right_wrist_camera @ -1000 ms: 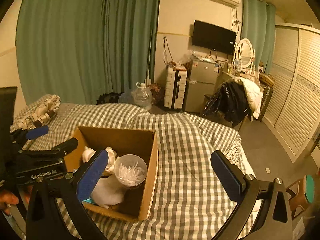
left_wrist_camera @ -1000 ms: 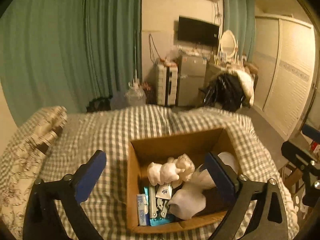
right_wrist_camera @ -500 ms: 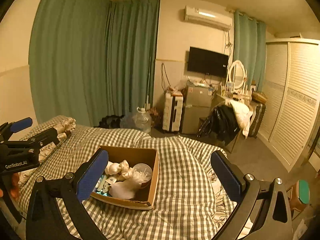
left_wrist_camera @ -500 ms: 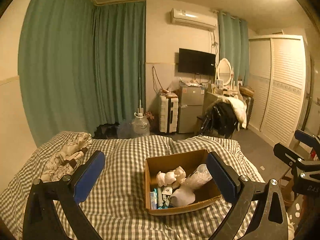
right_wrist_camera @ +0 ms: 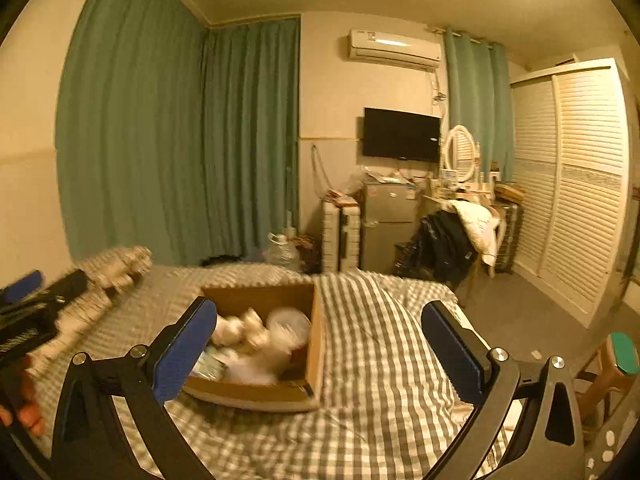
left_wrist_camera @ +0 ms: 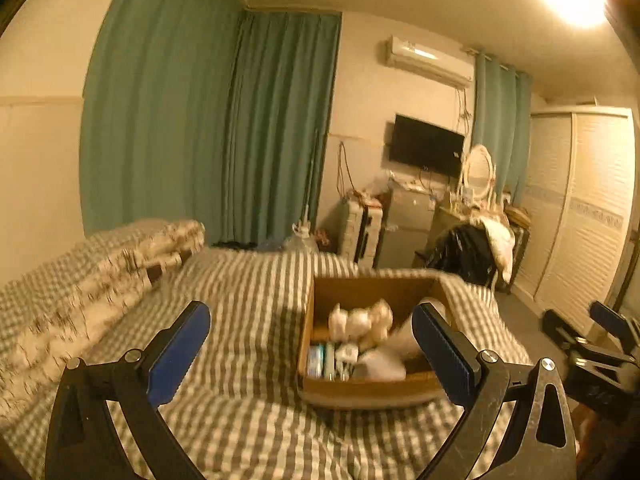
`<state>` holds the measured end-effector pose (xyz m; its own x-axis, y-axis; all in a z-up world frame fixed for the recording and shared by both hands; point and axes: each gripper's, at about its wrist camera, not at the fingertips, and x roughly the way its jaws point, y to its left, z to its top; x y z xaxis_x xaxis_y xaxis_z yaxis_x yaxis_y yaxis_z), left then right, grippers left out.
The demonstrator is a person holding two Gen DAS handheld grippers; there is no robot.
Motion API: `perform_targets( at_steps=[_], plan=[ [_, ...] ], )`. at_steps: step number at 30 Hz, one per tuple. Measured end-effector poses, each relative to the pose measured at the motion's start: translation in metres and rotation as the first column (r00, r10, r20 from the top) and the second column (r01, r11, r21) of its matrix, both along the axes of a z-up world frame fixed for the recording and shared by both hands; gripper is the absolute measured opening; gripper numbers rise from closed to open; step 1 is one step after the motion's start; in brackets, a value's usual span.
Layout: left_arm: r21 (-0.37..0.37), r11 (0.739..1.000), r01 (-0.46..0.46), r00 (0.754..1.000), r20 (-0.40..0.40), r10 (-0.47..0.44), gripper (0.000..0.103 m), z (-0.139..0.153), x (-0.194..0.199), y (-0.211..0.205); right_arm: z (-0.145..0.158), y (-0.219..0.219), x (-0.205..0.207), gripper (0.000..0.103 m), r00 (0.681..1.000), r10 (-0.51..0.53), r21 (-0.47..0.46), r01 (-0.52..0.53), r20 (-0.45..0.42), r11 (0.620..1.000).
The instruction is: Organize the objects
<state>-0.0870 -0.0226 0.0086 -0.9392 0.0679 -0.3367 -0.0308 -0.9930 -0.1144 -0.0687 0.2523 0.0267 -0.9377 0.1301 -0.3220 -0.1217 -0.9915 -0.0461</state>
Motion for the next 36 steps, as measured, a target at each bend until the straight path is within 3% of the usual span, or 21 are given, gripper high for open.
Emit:
perform_targets(
  at_steps=[5, 11, 36],
  plan=[
    [-0.055, 0.998, 0.036, 0.997, 0.075, -0.032, 0.103, -0.027, -0.013, 0.01, -0.038, -0.002, -0.026, 0.103, 0.995, 0.041, -0.032, -0.039, 0.092, 0.999],
    [-0.096, 0.995, 0.04, 0.993, 0.115, -0.028, 0.103, -0.041, -0.018, 0.016, -0.05, -0.005, -0.033, 0.103, 0.99, 0.057, -0.04, -0.053, 0.126, 0.998],
    [-0.071, 0.997, 0.032, 0.99, 0.137, -0.022, 0.103, -0.041, -0.019, 0.011, -0.052, -0.007, -0.029, 0.103, 0.988, 0.06, -0.027, -0.057, 0.139, 0.998]
  ],
)
